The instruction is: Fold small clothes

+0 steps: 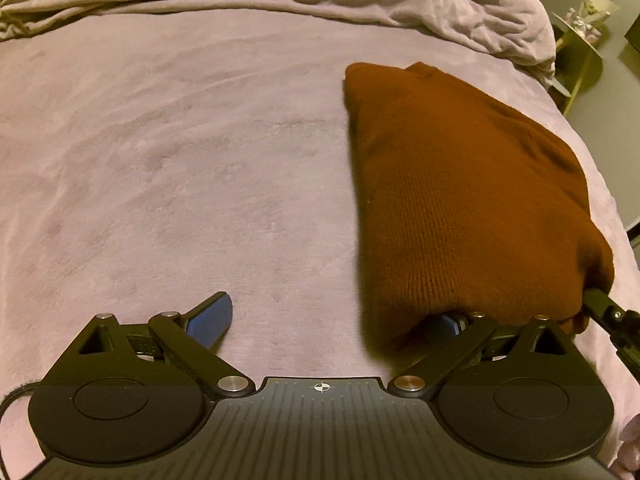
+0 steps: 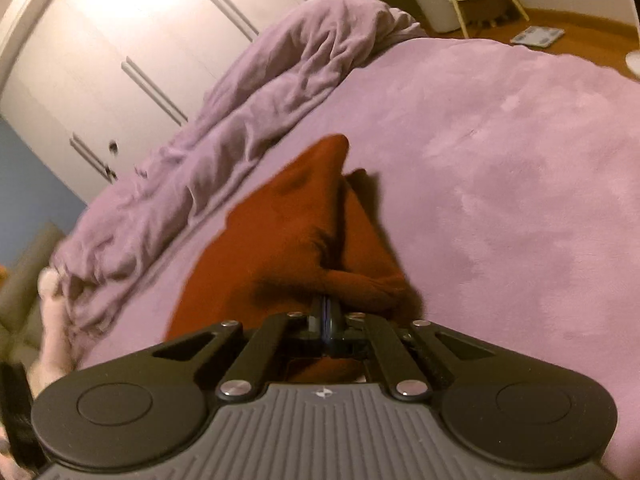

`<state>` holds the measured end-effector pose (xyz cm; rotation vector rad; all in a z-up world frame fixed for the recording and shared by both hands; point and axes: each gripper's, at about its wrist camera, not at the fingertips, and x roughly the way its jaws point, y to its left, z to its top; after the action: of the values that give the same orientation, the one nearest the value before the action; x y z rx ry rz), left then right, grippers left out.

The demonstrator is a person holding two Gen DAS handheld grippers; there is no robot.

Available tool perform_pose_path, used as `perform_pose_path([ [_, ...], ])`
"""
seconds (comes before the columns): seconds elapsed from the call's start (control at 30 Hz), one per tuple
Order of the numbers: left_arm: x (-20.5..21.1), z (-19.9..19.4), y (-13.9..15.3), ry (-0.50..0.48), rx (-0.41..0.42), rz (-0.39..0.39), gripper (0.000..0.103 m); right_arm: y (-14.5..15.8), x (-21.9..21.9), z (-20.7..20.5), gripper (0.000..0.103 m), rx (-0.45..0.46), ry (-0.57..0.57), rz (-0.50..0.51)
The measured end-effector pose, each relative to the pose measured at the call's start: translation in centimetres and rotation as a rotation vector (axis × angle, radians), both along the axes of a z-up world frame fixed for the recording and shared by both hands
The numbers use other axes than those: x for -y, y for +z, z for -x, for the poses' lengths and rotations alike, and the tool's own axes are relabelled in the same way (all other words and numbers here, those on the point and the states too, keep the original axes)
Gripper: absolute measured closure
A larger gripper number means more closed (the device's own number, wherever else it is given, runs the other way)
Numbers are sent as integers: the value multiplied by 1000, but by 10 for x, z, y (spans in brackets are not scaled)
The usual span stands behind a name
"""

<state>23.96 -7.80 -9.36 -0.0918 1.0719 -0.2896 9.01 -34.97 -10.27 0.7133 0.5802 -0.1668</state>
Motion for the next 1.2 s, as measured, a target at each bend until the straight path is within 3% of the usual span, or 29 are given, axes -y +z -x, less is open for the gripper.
perform_pose_path([
  [0.23,-23,0,4,-27,-24,15,1,13,-3,1,103,-45,65,145],
  [0.33,-42,7,14,27,-12,-81,3,20,0,7,102,-39,77,167],
  [0.37,-51,9,20,48,-16,-68,3,24,1,8,102,-27,81,173],
  [0.43,-64,10,32,60,-38,75,3,31,-3,8,102,1,93,201],
  [0.5,-60,7,41,47,-37,125,2,37,-14,2,102,17,98,265],
  [0.63,-29,-3,45,7,46,68,2,42,-41,-17,102,39,167,350],
  [0.8,-6,-14,16,-30,-10,66,1,21,-53,-34,102,-67,209,506],
  [0.9,-2,-12,-2,-56,-20,53,0,1,-43,-32,103,-95,241,477],
  [1.0,0,-11,0,-112,-2,40,0,6,-41,-36,103,-124,291,471],
  [1.07,-7,-15,12,-126,-4,85,0,18,-27,-38,102,-116,301,378],
  [1.13,-19,-22,23,-126,5,176,0,28,-4,-34,94,-45,279,226],
  [1.2,-26,-34,27,-130,3,250,0,30,22,-32,76,17,246,78],
])
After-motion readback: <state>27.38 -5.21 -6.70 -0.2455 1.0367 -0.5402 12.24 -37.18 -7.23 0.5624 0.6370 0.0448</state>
